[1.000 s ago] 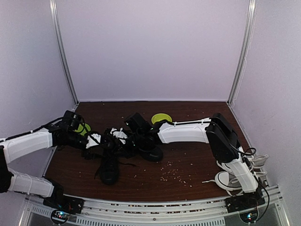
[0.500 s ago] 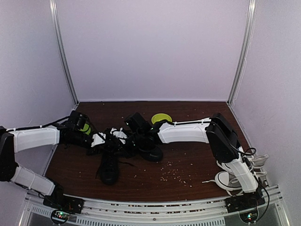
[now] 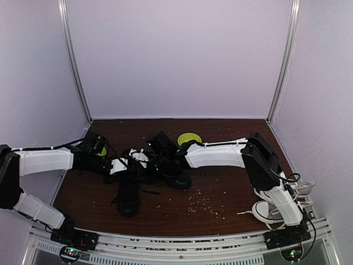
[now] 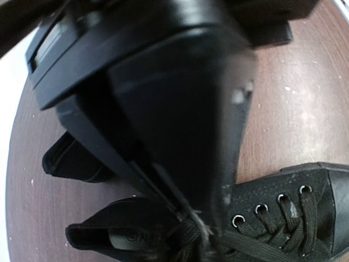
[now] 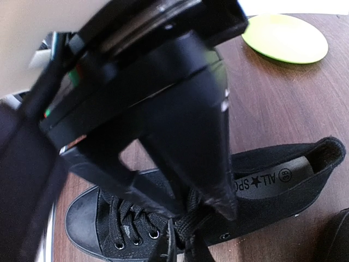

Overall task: Tie the shoes
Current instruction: Pass from the right arm to the left

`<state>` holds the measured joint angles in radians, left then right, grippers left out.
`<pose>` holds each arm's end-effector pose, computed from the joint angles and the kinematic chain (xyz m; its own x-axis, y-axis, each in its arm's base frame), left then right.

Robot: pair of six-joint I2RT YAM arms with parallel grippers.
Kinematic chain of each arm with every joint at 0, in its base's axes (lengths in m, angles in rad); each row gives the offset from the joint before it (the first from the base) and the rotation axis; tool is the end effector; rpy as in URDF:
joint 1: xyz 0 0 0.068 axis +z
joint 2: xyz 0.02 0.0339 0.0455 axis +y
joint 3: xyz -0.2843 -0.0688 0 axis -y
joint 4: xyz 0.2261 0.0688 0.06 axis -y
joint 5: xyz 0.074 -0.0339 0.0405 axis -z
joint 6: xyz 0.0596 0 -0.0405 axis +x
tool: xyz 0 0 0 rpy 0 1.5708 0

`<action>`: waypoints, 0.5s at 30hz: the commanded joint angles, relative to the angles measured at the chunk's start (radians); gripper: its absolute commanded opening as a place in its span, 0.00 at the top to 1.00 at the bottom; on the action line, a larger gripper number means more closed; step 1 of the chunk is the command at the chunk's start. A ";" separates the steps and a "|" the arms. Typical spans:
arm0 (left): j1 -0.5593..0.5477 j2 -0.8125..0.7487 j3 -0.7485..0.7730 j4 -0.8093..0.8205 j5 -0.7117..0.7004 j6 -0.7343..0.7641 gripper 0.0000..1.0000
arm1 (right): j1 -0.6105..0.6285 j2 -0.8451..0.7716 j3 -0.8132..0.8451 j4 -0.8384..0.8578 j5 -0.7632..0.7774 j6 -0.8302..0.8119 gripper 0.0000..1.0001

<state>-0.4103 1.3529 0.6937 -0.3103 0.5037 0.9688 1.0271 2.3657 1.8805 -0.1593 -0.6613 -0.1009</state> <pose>0.2136 -0.1243 0.1960 0.0661 0.7584 -0.6484 0.9629 0.1220 0.2409 0.2520 0.4876 0.1875 -0.2156 -0.5104 -0.8325 -0.9559 -0.0636 0.2866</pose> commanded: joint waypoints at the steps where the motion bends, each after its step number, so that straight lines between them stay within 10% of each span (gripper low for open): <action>1: -0.007 -0.006 -0.005 0.052 -0.039 -0.013 0.91 | -0.003 -0.049 0.025 0.018 -0.030 -0.001 0.91; 10: -0.006 -0.043 -0.030 0.057 -0.033 -0.008 1.00 | -0.064 -0.101 -0.020 0.015 -0.138 -0.020 0.72; 15: -0.007 -0.071 -0.040 0.063 -0.026 -0.017 1.00 | -0.085 -0.055 0.032 0.035 -0.121 0.026 0.82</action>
<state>-0.4145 1.3186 0.6697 -0.2852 0.4744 0.9623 0.9627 2.3226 1.8740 -0.1543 -0.7639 -0.1146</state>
